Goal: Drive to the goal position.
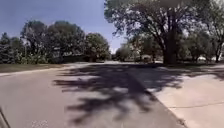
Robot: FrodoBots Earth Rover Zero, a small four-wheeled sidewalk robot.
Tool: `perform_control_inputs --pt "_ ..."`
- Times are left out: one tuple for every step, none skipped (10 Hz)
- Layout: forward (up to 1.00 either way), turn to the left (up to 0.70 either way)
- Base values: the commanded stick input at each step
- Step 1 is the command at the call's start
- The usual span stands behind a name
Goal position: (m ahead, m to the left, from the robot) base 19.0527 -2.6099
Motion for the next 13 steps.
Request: perform_control_inputs --pt "0.7 -0.08" --pt "0.7 0.0" --pt "0.7 0.0" --pt "0.7 0.0" --pt "0.7 0.0" --pt "0.7 0.0" --pt "0.7 0.0" --pt "0.7 0.0" --pt "0.7 0.0" --pt "0.7 0.0" --pt "0.7 0.0" --pt "0.7 0.0" --pt "0.7 0.0"
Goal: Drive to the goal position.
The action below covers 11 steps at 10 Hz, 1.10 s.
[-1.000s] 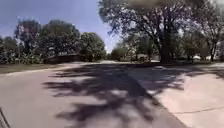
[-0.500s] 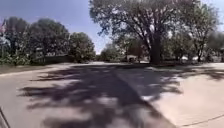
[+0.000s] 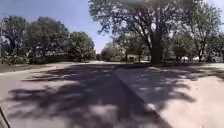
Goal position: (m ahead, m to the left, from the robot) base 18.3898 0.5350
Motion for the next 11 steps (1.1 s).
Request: perform_control_inputs --pt "0.7 0.0" --pt "0.7 0.0" --pt "0.7 0.0" --pt "0.7 0.0" --pt "0.7 0.0" --pt "0.7 0.0" --pt "0.7 0.0" --pt "0.7 0.0" --pt "0.7 0.0" --pt "0.7 0.0" --pt "0.7 0.0"
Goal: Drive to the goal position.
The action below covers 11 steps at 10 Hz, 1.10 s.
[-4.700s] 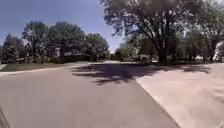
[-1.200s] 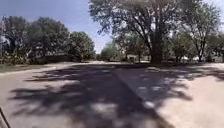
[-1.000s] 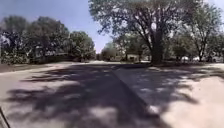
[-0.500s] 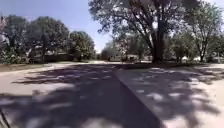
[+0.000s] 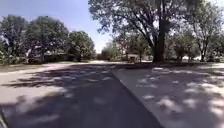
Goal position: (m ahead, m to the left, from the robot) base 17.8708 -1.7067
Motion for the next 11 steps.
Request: perform_control_inputs --pt "0.7 0.0" --pt "0.7 0.0" --pt "0.7 0.0" --pt "0.7 0.0" --pt "0.7 0.0" --pt "0.7 0.0" --pt "0.7 0.0" --pt "0.7 0.0" --pt "0.7 0.0" --pt "0.7 0.0" --pt "0.7 0.02"
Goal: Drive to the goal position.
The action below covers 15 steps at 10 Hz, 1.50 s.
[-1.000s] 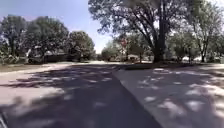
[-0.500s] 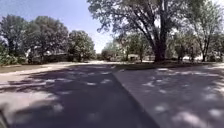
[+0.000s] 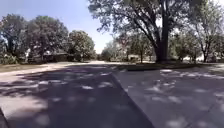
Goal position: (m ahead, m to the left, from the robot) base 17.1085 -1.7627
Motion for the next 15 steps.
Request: perform_control_inputs --pt "0.7 0.27" --pt "0.7 0.19" --pt "0.7 0.0" --pt "0.7 0.0" --pt "0.7 0.0" --pt "0.7 0.0" --pt "0.7 0.0" --pt "0.7 0.0" --pt "0.7 0.0" --pt "0.7 0.0" --pt "0.7 0.0" --pt "0.7 0.0" --pt "0.7 0.0" --pt "0.7 0.0" --pt "0.7 0.0"
